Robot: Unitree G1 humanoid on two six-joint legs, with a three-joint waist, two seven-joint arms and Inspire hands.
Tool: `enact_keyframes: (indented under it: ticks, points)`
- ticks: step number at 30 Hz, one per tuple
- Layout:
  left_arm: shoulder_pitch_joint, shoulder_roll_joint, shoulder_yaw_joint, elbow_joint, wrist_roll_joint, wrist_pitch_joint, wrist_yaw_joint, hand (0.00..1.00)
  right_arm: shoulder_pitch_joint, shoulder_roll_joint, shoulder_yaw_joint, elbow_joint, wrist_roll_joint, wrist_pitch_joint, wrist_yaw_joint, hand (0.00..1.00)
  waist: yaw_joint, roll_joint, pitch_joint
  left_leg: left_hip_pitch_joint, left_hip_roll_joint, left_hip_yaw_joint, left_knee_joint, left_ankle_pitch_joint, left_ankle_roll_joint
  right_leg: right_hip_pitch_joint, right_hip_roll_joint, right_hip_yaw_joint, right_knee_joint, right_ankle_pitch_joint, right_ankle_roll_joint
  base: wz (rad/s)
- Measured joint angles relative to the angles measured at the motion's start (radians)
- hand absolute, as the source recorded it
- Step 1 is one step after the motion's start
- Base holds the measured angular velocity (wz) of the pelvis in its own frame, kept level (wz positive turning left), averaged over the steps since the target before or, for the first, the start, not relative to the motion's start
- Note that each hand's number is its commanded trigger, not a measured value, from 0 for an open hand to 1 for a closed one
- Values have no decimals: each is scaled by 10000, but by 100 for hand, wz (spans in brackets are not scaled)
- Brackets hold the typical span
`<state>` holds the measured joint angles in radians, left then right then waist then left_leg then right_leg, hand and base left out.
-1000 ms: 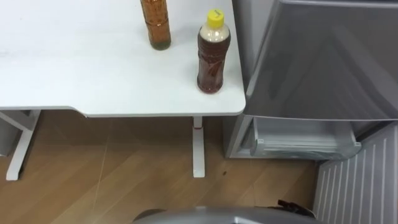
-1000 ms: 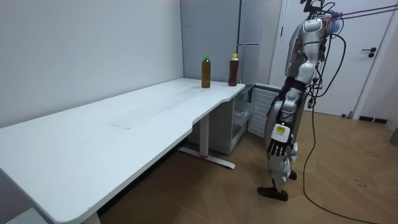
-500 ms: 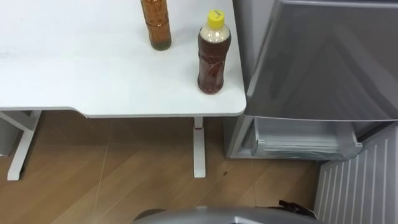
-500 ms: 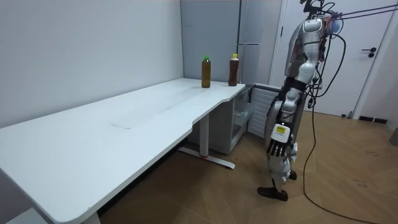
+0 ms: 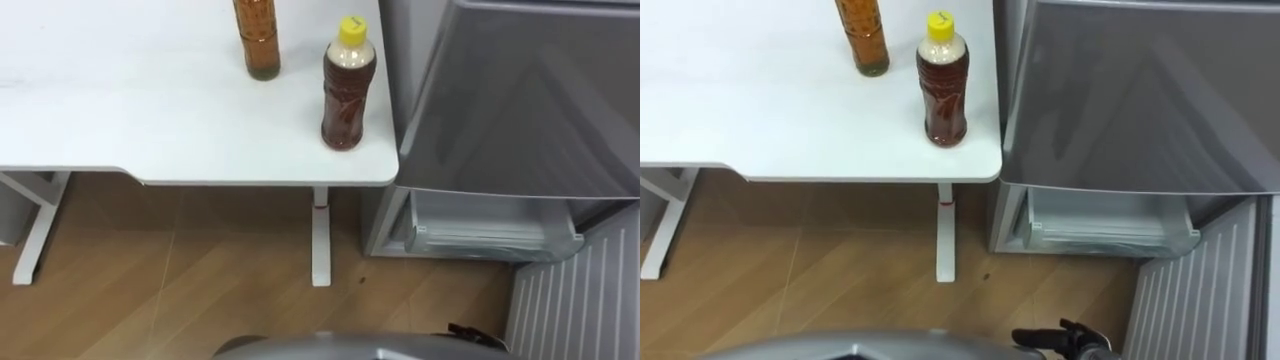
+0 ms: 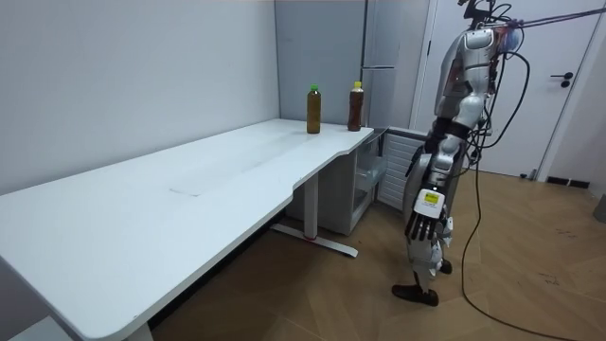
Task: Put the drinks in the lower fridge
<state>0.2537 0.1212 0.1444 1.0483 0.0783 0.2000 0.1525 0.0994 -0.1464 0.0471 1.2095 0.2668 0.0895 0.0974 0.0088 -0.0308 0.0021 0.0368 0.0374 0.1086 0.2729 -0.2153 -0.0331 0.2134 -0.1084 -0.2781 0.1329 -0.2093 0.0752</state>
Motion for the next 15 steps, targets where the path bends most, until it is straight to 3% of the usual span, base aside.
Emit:
enact_keyframes:
  ticks: [3, 6, 9, 11, 15]
  points:
    - [7, -4, 490, -176, -1833, -114, 660, 0, -12, -1, 76, -12, -19, 4, -109, 0, 18, 6, 0, 18, -4, -14, -42, 0, 0, 42, -1, -26, -4, -1, 1, 1]
    - [97, 3, 961, -539, -2950, -243, 1181, 0, 12, -31, 70, -21, -24, 8, -106, 0, 66, 11, 0, 18, -15, -56, -21, -1, 2, 93, -10, -103, -8, -3, 4, 7]
    - [159, -2, 1294, -1114, -3925, -665, 1986, 0, 113, -78, 78, -31, 27, -4, -118, 0, 283, 19, -7, 13, -59, -166, -15, 3, 8, 144, -31, -219, -3, -11, 17, 10]
    - [144, -39, 1655, -1510, -4533, -966, 2632, 0, 153, -98, 68, -34, -36, -5, -149, 0, 531, 105, -63, 37, -89, -214, -9, 9, 17, 158, -52, -265, 7, -15, 25, 6]
    - [214, -47, 2323, -2135, -5809, -1437, 3815, 0, 209, -129, 44, -44, -98, -4, -208, 0, 717, 115, -65, 200, -155, -307, -37, 1, 34, 347, -103, -365, 12, -35, 58, 7]
